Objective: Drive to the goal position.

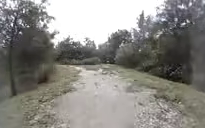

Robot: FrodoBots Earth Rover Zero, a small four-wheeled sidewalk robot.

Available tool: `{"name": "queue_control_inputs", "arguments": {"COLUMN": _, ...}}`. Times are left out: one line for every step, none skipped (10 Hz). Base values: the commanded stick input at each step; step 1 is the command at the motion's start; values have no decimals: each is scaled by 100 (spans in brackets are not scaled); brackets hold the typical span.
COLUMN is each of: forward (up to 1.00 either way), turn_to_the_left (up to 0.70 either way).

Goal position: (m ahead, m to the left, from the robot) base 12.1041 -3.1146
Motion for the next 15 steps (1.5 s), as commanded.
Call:
{"name": "queue_control_inputs", "arguments": {"forward": 85, "turn_to_the_left": 0}}
{"name": "queue_control_inputs", "arguments": {"forward": 85, "turn_to_the_left": 0}}
{"name": "queue_control_inputs", "arguments": {"forward": 85, "turn_to_the_left": 0}}
{"name": "queue_control_inputs", "arguments": {"forward": 85, "turn_to_the_left": 0}}
{"name": "queue_control_inputs", "arguments": {"forward": 85, "turn_to_the_left": 0}}
{"name": "queue_control_inputs", "arguments": {"forward": 85, "turn_to_the_left": 0}}
{"name": "queue_control_inputs", "arguments": {"forward": 85, "turn_to_the_left": 0}}
{"name": "queue_control_inputs", "arguments": {"forward": 85, "turn_to_the_left": 0}}
{"name": "queue_control_inputs", "arguments": {"forward": 85, "turn_to_the_left": 0}}
{"name": "queue_control_inputs", "arguments": {"forward": 85, "turn_to_the_left": 0}}
{"name": "queue_control_inputs", "arguments": {"forward": 85, "turn_to_the_left": 0}}
{"name": "queue_control_inputs", "arguments": {"forward": 85, "turn_to_the_left": 0}}
{"name": "queue_control_inputs", "arguments": {"forward": 85, "turn_to_the_left": 0}}
{"name": "queue_control_inputs", "arguments": {"forward": 85, "turn_to_the_left": 0}}
{"name": "queue_control_inputs", "arguments": {"forward": 85, "turn_to_the_left": 0}}
